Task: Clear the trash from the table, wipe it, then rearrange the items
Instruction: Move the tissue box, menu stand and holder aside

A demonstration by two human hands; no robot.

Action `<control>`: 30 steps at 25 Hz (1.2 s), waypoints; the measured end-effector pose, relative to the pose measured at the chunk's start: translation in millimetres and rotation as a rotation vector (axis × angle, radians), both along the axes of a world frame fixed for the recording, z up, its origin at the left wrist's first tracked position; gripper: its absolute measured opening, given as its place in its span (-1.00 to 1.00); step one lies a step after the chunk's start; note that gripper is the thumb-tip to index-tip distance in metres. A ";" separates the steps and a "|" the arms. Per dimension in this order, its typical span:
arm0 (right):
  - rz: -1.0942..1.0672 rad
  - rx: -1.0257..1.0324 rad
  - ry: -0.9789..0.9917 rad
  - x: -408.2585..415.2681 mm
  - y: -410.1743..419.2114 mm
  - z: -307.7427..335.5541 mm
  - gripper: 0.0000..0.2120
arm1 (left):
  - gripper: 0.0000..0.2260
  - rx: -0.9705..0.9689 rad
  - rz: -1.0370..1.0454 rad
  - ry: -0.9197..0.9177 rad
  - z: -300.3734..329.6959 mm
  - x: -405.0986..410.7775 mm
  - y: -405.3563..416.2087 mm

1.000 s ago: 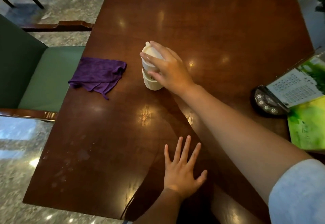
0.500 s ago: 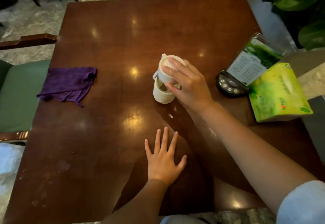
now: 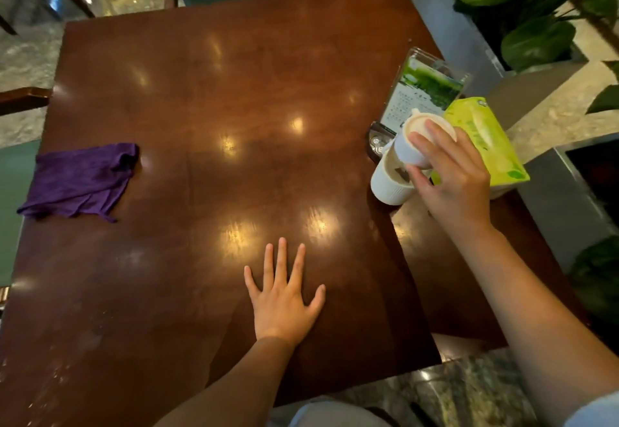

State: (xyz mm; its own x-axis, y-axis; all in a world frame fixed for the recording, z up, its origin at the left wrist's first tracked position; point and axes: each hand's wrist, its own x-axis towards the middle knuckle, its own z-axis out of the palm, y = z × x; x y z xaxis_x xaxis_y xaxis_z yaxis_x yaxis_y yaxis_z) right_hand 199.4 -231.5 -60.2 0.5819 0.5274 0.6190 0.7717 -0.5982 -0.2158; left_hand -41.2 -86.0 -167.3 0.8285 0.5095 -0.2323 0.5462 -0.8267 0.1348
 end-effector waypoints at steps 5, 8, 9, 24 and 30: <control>-0.032 0.015 -0.045 -14.7 -22.8 -17.8 -0.72 | -0.34 -0.003 0.004 0.011 -0.1 -1.0 -0.5; -0.033 0.021 -0.005 -17.0 -15.5 -19.7 -0.70 | -0.35 0.008 0.003 0.019 -1.2 -1.7 -0.1; -0.044 0.020 0.028 -16.8 -12.9 -18.9 -0.68 | -0.35 0.003 0.007 0.015 -1.4 -1.1 -0.5; -0.074 -0.220 0.017 -50.1 -7.6 3.0 -0.57 | -0.35 -0.069 -0.008 0.046 5.8 1.0 2.3; 0.316 -0.349 0.235 -100.0 47.5 -7.2 -0.65 | -0.50 -0.237 -0.013 0.002 59.8 6.4 30.6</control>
